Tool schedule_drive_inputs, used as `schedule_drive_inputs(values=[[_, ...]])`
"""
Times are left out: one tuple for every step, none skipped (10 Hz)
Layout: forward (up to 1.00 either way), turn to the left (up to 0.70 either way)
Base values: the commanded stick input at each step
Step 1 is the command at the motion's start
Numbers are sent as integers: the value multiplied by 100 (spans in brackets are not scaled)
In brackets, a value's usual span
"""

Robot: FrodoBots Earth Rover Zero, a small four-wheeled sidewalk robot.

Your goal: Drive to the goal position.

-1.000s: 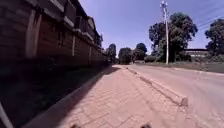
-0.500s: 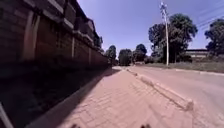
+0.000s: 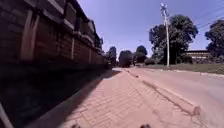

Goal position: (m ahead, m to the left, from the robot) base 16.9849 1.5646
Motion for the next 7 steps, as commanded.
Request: schedule_drive_inputs(values=[[30, 0], [30, 0], [30, 0], [30, 0], [30, 0], [30, 0], [30, 0]])
